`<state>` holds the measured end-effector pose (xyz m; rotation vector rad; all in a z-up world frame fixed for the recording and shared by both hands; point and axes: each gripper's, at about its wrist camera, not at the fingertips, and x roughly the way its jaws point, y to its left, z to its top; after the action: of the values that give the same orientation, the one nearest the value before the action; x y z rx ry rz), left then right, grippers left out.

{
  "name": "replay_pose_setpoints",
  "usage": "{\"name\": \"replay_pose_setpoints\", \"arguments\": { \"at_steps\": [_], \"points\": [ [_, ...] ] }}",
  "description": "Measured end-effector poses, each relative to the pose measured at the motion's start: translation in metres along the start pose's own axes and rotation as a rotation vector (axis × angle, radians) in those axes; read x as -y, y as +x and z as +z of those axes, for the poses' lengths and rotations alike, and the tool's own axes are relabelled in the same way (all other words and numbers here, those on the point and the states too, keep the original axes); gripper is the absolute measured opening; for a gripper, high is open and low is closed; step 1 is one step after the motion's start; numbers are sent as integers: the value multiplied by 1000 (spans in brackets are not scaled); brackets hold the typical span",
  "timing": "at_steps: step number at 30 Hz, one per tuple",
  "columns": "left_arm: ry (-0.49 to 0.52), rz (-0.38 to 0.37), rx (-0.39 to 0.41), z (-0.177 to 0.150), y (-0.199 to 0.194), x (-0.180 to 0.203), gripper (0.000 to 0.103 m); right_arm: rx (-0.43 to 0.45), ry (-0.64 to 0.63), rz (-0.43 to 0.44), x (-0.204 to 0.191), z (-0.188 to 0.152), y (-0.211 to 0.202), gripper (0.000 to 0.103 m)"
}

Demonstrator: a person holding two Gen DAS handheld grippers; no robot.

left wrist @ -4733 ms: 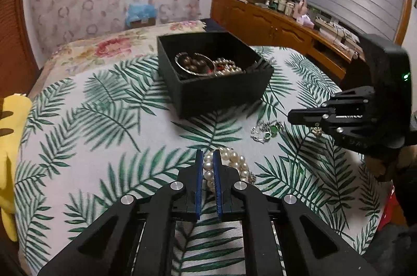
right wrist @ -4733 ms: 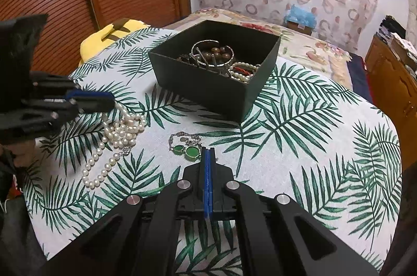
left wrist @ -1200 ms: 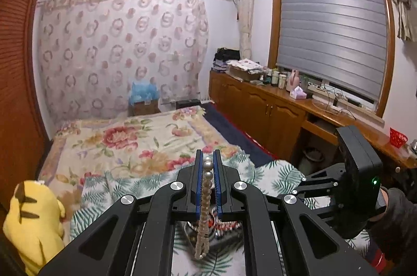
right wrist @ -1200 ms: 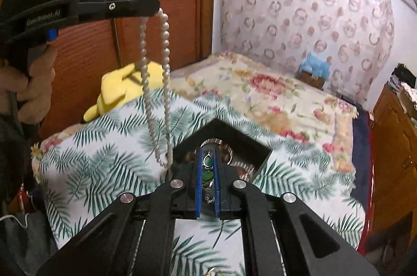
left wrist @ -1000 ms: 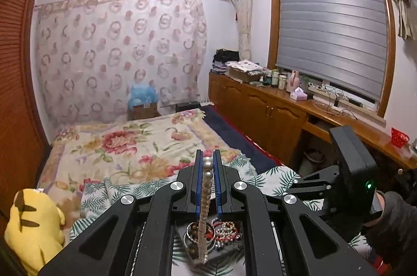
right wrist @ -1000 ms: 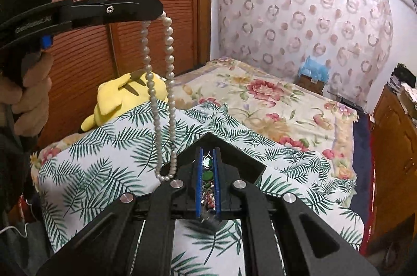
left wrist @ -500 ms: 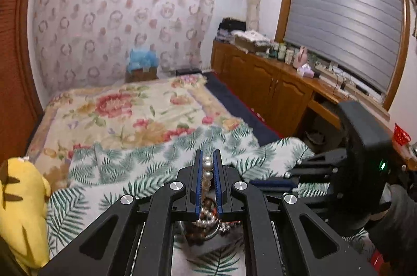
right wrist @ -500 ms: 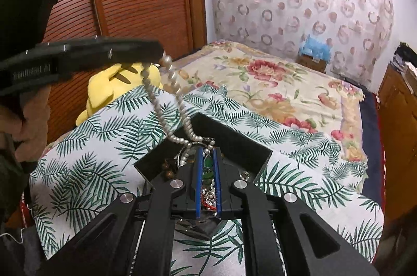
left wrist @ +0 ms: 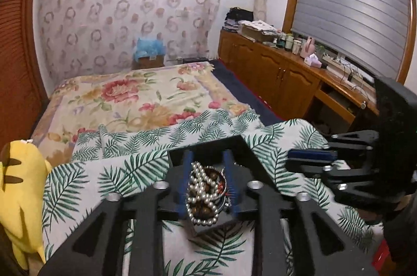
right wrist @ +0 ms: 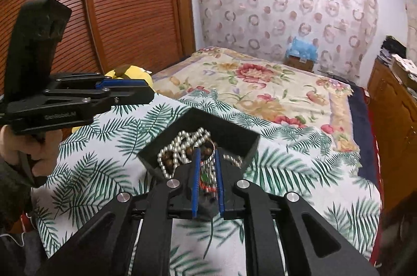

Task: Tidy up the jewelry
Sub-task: 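Grasp the small gold ring on the sheet with the right gripper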

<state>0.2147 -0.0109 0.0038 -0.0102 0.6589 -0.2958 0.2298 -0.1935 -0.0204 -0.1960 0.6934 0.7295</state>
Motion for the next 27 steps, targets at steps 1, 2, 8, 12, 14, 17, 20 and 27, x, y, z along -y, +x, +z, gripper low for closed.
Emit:
{"name": "replay_pose_setpoints", "arguments": {
  "at_steps": [1, 2, 8, 12, 14, 17, 20, 27],
  "points": [
    [2, 6, -2, -4, 0, 1, 33, 2, 4, -6, 0, -4, -4, 20],
    [4, 11, -6, -7, -1, 2, 38, 3, 10, -12, 1, -11, -9, 22],
    [2, 29, -11, -27, -6, 10, 76, -33, 71, -36, 3, -57, -27, 29],
    [6, 35, -22, -40, -6, 17, 86, -83, 88, -56, 0, -85, -27, 29],
    [8, 34, -29, -45, -6, 20, 87, -91, 106, -55, 1, -93, -26, 29],
    [5, 28, -43, -51, -4, 23, 88, -93, 120, -62, 1, -97, -25, 30],
    [5, 26, -59, -60, -1, 26, 89, -100, 117, -77, 2, -101, -24, 32],
    [13, 4, -116, -86, 12, 37, 90, -147, 98, -82, -2, -117, -21, 37]
  ]
}}
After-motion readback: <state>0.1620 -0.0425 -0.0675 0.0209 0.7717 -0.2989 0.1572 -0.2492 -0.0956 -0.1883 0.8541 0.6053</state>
